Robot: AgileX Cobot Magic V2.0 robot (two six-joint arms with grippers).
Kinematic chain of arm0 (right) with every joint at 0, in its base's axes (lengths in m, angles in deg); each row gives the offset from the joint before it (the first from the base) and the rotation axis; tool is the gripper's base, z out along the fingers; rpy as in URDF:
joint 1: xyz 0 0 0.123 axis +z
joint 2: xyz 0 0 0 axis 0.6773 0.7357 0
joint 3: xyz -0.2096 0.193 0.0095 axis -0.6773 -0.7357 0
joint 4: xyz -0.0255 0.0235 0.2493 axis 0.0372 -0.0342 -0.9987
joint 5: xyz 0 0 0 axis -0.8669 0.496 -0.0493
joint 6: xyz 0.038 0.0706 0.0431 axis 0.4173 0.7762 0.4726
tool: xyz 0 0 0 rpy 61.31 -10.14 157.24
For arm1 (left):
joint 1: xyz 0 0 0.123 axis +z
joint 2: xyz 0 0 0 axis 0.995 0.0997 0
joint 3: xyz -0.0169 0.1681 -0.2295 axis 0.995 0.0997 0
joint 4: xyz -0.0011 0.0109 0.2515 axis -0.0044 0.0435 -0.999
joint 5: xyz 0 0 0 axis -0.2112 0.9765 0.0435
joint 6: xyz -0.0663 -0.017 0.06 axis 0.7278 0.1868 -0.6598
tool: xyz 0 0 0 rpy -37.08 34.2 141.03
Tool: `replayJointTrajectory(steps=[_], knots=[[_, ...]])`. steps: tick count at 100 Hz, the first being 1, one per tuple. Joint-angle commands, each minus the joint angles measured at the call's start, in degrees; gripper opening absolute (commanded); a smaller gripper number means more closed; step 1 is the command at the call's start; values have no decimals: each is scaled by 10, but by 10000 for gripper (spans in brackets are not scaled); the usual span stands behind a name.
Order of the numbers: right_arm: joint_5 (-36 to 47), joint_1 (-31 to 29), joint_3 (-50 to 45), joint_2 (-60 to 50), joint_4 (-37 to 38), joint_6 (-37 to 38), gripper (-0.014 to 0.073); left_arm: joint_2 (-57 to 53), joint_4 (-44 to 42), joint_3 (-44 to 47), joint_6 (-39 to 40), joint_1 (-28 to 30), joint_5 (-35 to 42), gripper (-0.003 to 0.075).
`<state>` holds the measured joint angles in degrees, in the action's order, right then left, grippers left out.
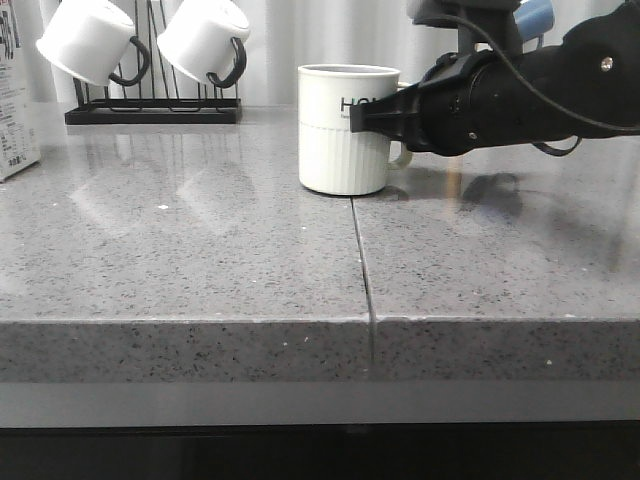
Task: Place milk next to cup
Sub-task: 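Slide the held mug toward the table centre with the right gripper, then release the mug and withdraw the right gripper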
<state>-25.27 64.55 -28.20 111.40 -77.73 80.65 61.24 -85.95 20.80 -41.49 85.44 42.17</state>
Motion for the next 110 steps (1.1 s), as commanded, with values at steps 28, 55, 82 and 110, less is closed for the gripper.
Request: replayJointTrajectory(steps=[28,55,82,110], knots=[[44,1,0,-32,-2,-4,153,-18,5,26,2,0,46,-20],[47,1,-35,-68,-2,-4,153,-18,5,26,2,0,46,-20],[45,1,-107,-150,-2,-4,153,-18,5,26,2,0,46,-20],[-47,1,-209,-321,-2,-4,79,-18,5,26,2,0,46,-20]])
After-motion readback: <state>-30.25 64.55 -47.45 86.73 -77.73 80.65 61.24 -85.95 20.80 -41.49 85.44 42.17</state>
